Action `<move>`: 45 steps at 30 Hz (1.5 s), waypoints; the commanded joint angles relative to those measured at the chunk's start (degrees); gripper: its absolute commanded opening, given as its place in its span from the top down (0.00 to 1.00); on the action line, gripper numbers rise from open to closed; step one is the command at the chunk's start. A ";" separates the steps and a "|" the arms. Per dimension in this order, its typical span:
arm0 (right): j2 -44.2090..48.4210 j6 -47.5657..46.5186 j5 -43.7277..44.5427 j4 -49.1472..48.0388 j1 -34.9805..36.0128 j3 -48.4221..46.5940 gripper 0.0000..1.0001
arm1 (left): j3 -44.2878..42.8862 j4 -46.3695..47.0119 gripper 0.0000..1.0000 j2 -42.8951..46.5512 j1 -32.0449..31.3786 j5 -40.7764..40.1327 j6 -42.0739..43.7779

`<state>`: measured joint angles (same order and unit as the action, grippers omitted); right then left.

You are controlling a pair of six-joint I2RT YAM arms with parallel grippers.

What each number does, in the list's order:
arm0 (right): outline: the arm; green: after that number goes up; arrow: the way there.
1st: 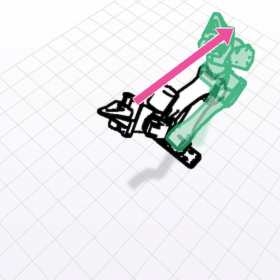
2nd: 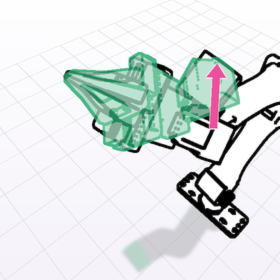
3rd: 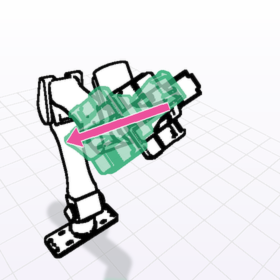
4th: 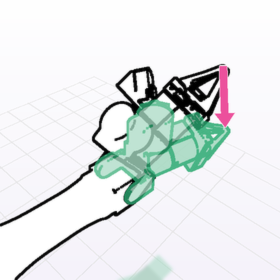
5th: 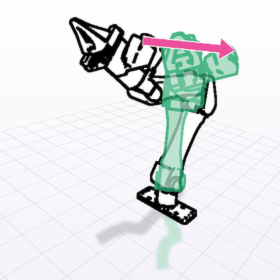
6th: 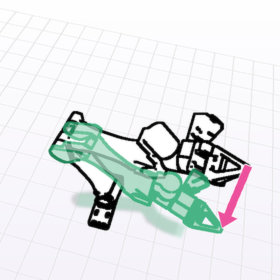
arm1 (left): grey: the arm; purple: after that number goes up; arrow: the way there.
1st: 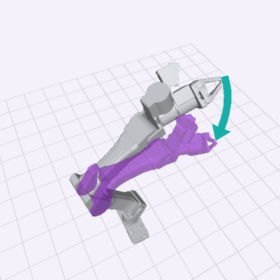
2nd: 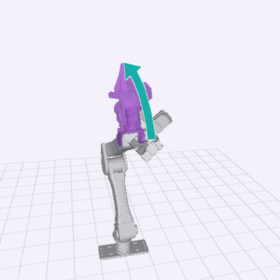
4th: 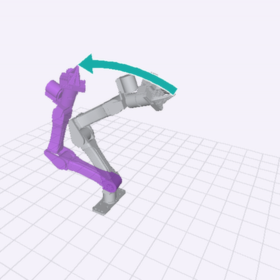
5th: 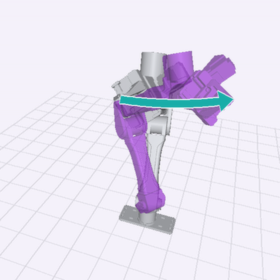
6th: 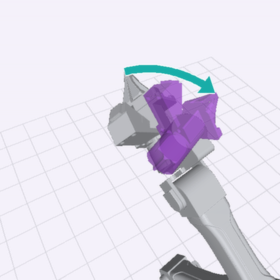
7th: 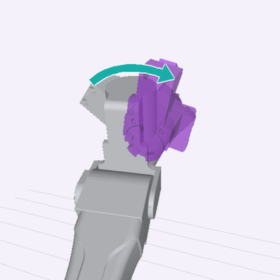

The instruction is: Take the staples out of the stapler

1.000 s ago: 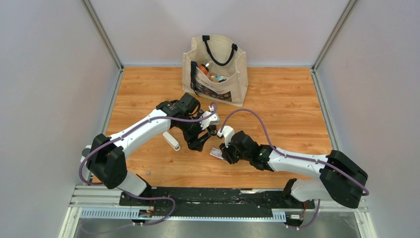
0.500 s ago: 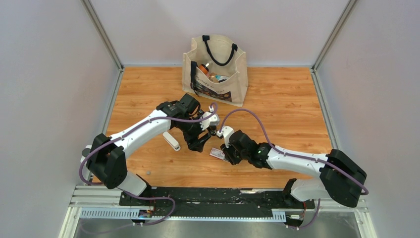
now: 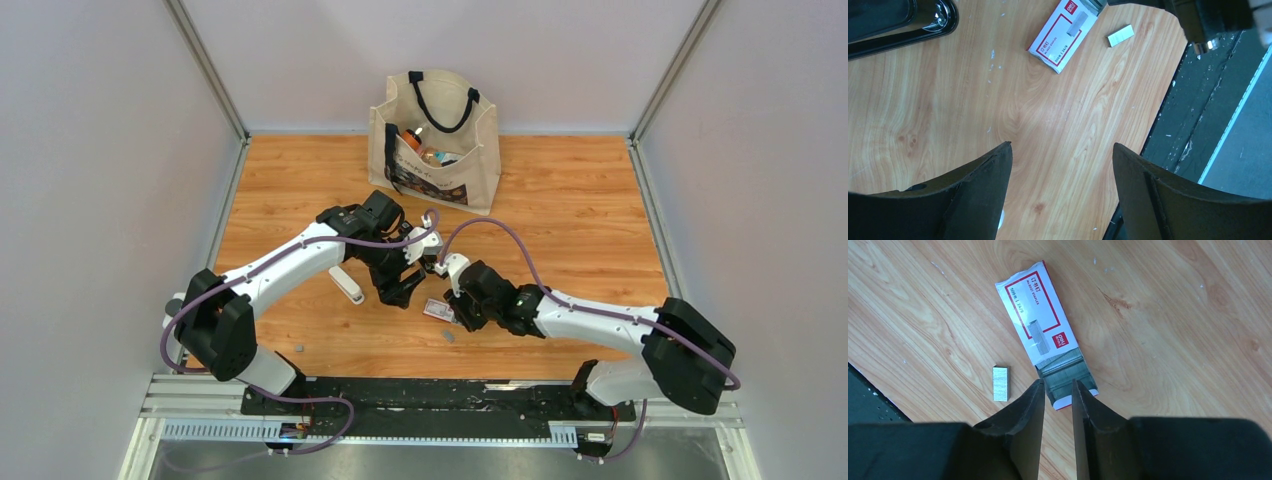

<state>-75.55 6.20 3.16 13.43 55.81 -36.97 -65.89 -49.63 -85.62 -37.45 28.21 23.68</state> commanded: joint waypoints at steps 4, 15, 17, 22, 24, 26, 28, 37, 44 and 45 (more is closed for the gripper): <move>7.42 3.99 -2.36 -1.21 0.70 1.11 0.62 | -0.03 1.55 0.19 0.72 0.01 0.97 -0.74; 1.04 10.33 -0.96 -2.62 7.73 0.15 0.61 | -1.52 -0.21 0.19 1.07 5.98 2.29 -3.20; -0.64 10.85 0.27 -2.18 8.17 -1.00 0.62 | -1.44 -0.30 0.19 1.69 7.73 2.47 -3.38; -4.42 11.29 4.04 -1.48 9.58 -2.66 0.61 | -0.12 -0.65 0.19 3.62 8.97 2.03 -2.76; -5.22 11.21 4.83 -0.61 9.75 -3.63 0.61 | 0.41 -0.47 0.19 3.80 8.98 1.77 -2.41; -6.01 10.94 5.63 -0.34 10.02 -4.16 0.62 | 0.32 -0.47 0.19 3.62 9.06 1.68 -2.32; -6.10 10.85 5.89 -0.42 10.02 -4.42 0.62 | 0.32 -0.38 0.19 3.36 9.06 1.68 -2.15; -7.33 11.12 5.89 1.95 10.46 -5.66 0.63 | 0.67 -0.03 0.19 3.27 9.06 1.32 -1.71; -8.03 11.65 6.25 3.09 10.81 -6.09 0.64 | 0.67 1.55 0.19 2.83 9.06 -0.17 -2.76; -8.30 11.82 6.25 3.09 11.07 -6.18 0.65 | 0.32 1.81 0.19 2.40 9.06 -0.43 -3.37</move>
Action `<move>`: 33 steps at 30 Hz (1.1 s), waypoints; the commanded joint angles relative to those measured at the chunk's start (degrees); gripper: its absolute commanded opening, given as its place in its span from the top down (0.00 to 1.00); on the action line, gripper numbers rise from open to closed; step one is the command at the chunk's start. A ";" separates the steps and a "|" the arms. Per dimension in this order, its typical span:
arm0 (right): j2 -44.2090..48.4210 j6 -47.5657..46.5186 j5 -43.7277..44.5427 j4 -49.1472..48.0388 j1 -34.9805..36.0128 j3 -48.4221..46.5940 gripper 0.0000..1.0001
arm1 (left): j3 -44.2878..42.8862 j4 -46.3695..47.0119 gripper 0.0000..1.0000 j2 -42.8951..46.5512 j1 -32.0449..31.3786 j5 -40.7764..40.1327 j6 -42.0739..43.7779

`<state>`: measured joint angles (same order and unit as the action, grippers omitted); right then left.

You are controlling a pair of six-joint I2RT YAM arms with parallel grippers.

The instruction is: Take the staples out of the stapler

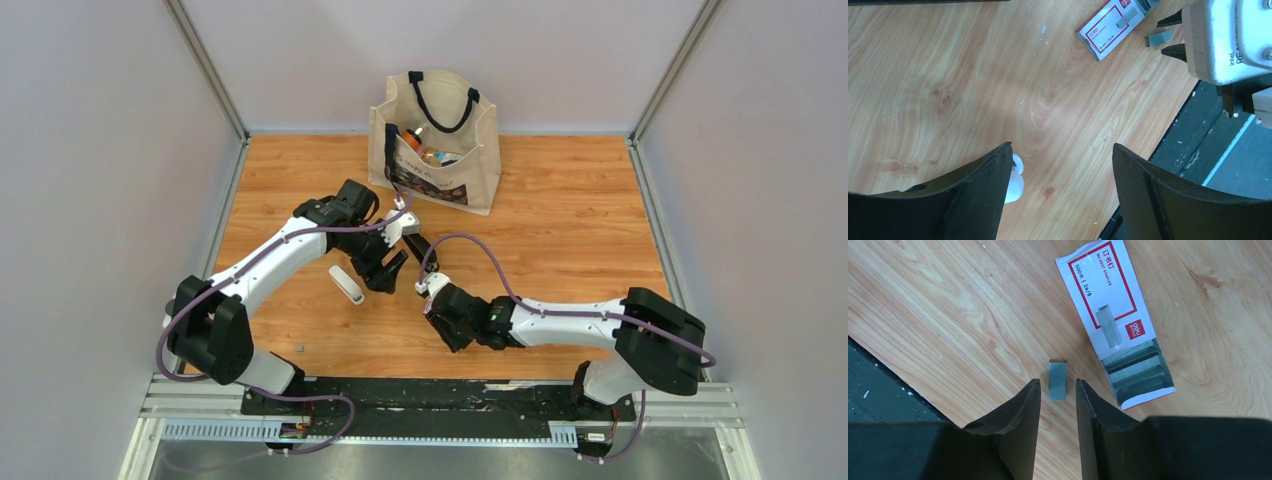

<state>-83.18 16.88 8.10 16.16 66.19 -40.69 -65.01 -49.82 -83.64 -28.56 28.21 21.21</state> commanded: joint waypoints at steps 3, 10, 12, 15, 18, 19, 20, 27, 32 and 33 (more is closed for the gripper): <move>-1.46 1.31 1.22 0.45 0.78 -2.73 0.66 | -1.60 3.24 0.19 -0.91 0.17 -1.66 -1.70; -2.17 1.57 1.48 0.36 0.87 -2.91 0.73 | -3.98 3.41 0.19 -2.76 0.17 -1.75 -2.14; -1.64 2.01 1.83 0.36 0.87 -2.82 0.83 | -3.98 4.29 0.19 -3.20 0.08 -2.10 -2.40; 0.63 2.80 3.23 0.45 0.87 -2.55 0.89 | -4.94 5.61 0.19 -4.86 -0.10 -2.80 -3.02; 4.67 4.47 6.82 1.67 0.78 -2.56 0.90 | -7.23 7.10 0.19 -8.11 -2.02 -4.82 -3.11; 6.17 6.47 7.97 2.11 0.78 -2.38 0.91 | -7.93 7.54 0.19 -9.08 -3.42 -6.31 -3.19; 7.40 7.45 8.86 2.73 0.60 -1.94 0.91 | -9.24 7.90 0.19 -11.00 -4.13 -7.02 -3.37; 15.67 22.48 14.31 4.05 -0.98 2.01 0.95 | -14.87 11.15 0.20 -19.72 -8.62 -10.45 -4.69; 17.43 29.86 16.07 6.60 -1.07 3.15 0.94 | -16.02 11.85 0.20 -22.71 -10.90 -10.54 -5.22; 17.78 30.40 16.25 6.69 -1.15 3.42 0.94 | -15.85 12.20 0.20 -22.97 -11.25 -10.71 -5.39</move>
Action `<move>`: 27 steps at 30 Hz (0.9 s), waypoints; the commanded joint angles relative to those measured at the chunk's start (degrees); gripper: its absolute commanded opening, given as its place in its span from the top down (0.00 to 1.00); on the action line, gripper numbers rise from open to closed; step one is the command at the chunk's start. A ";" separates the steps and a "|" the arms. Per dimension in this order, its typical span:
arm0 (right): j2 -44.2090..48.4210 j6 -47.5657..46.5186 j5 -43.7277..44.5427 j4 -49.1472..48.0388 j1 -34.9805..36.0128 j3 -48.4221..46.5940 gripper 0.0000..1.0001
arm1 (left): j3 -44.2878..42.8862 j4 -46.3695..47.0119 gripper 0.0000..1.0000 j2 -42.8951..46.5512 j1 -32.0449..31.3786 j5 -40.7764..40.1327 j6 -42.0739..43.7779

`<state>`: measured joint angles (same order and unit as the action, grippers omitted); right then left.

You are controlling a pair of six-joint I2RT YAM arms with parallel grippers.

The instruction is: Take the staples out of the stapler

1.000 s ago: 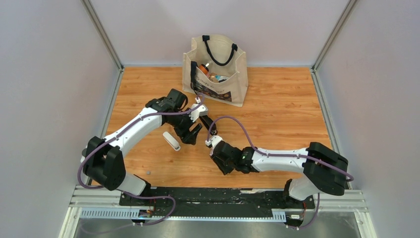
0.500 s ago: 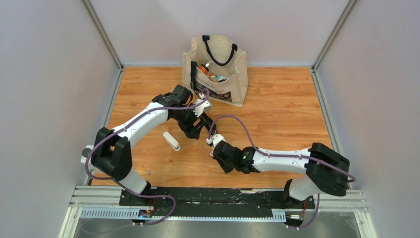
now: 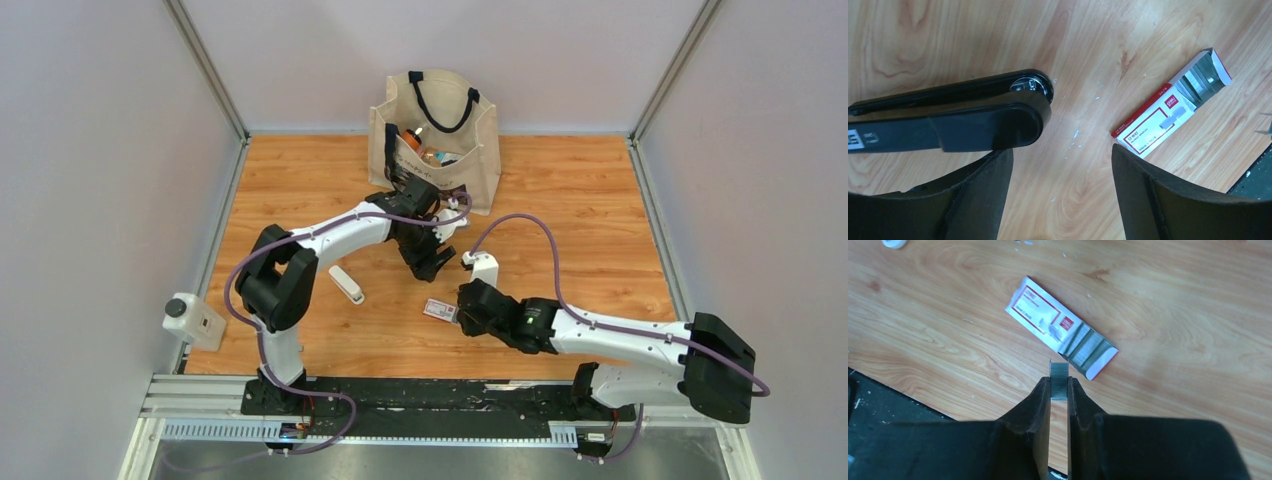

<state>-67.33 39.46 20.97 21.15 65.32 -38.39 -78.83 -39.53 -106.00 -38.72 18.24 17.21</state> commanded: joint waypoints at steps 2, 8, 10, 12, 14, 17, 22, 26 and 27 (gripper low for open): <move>2.46 8.96 4.34 2.49 -0.45 1.65 0.94 | -1.51 2.43 0.21 -0.97 -1.88 -1.71 -1.91; 5.54 10.72 5.13 4.43 -0.90 2.27 0.94 | 1.30 5.86 0.21 -1.41 -4.43 -5.40 -4.37; 6.94 11.68 5.22 4.87 -0.90 2.71 0.94 | 2.27 7.53 0.22 -0.97 -5.49 -7.33 -5.25; 7.74 11.95 5.74 5.39 -0.90 3.15 0.94 | 4.29 9.46 0.22 -0.62 -6.62 -9.44 -6.14; 8.88 11.87 6.10 6.18 -0.98 3.15 0.94 | 5.61 10.34 0.22 -0.79 -7.33 -10.85 -6.66; 9.93 11.69 6.89 6.28 -1.16 3.32 0.94 | 5.35 10.70 0.22 -2.37 -8.21 -13.05 -6.58; 9.67 11.16 6.72 5.92 -1.34 3.67 0.94 | 7.28 11.58 0.23 -2.55 -9.71 -15.07 -6.05; 8.97 10.99 6.36 4.87 -1.42 3.85 0.94 | 8.86 11.84 0.23 -2.37 -10.06 -15.25 -5.88; 8.54 10.99 6.28 4.78 -1.42 3.76 0.94 | 9.04 11.76 0.23 -2.29 -10.23 -15.08 -5.79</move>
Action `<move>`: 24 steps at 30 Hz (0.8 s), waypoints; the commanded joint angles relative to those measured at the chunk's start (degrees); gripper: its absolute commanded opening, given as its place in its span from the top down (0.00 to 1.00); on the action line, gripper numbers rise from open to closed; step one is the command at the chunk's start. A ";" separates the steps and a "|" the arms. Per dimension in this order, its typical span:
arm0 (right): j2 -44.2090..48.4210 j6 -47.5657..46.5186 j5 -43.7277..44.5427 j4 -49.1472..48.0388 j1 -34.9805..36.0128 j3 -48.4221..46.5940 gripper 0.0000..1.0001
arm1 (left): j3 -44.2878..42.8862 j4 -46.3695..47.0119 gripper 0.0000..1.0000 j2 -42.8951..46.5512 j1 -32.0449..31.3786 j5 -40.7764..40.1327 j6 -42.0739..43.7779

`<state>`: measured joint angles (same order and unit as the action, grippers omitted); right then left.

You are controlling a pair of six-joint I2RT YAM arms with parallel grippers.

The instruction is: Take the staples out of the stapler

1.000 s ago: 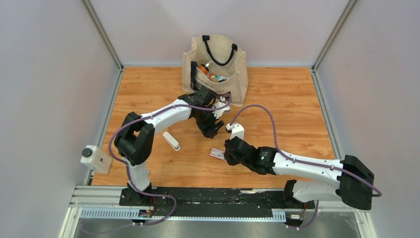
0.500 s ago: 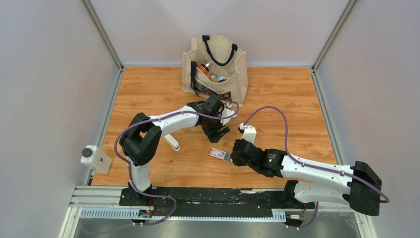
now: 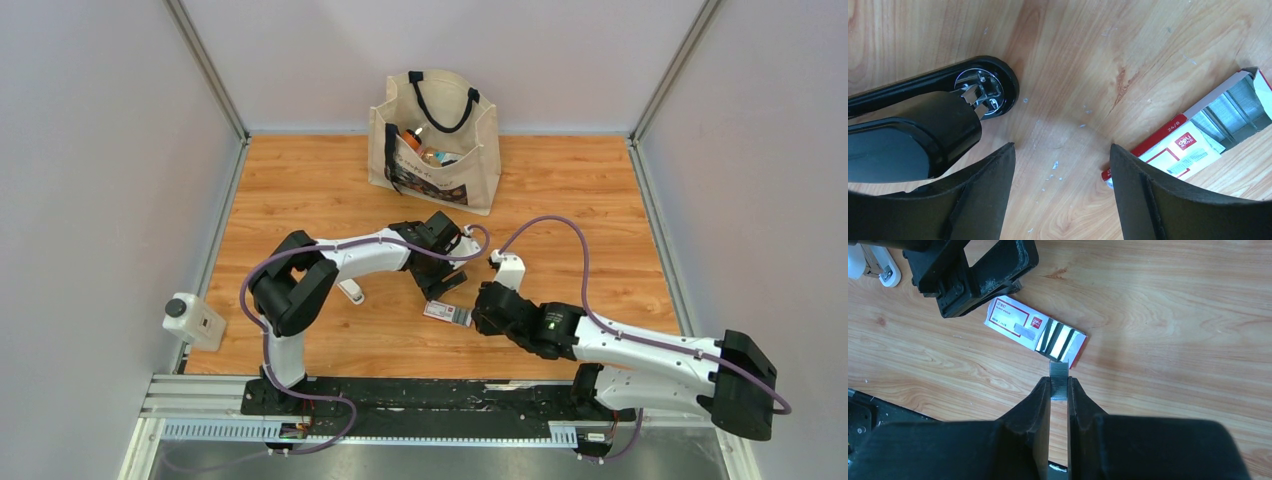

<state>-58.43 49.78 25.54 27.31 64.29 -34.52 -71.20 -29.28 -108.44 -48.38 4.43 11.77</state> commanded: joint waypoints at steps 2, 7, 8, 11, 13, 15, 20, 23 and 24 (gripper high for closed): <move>-0.89 0.67 1.71 -1.47 -0.40 -0.37 0.94 | 2.63 1.42 0.23 1.21 -0.66 -0.83 -0.34; -3.69 -0.03 1.44 -2.87 -0.48 -1.42 0.94 | 5.89 1.51 0.23 4.20 -0.75 -0.21 -0.08; -4.49 -0.21 1.27 -2.79 -0.48 -2.38 0.94 | 6.51 1.24 0.23 4.99 -0.75 0.05 -0.17; -7.83 -0.56 0.92 -2.96 -0.48 -3.79 0.94 | 8.26 1.15 0.23 6.40 -0.75 1.28 -0.69; -10.02 -0.91 0.74 -3.14 -0.48 -5.29 0.94 | 9.23 0.98 0.23 7.27 -0.75 2.08 -0.70; -11.17 -1.44 0.74 -3.49 -0.48 -6.25 0.94 | 9.50 1.24 0.23 7.54 -0.75 1.55 -0.52; -14.15 -4.07 1.00 -4.11 -0.92 -8.54 0.94 | 8.19 0.45 0.22 8.16 -0.49 0.41 0.45; -15.83 -5.13 -0.40 -5.16 -1.88 -9.25 0.94 | 6.08 -1.21 0.20 9.47 0.91 0.67 0.71; -16.88 -5.39 -1.53 -5.34 -2.15 -9.42 0.94 | 5.55 -1.92 0.19 9.74 1.53 1.80 0.62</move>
<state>-72.97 47.46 25.34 25.43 63.13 -41.10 -62.70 -28.05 -101.89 -48.31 5.26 11.81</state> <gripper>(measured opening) 0.149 0.798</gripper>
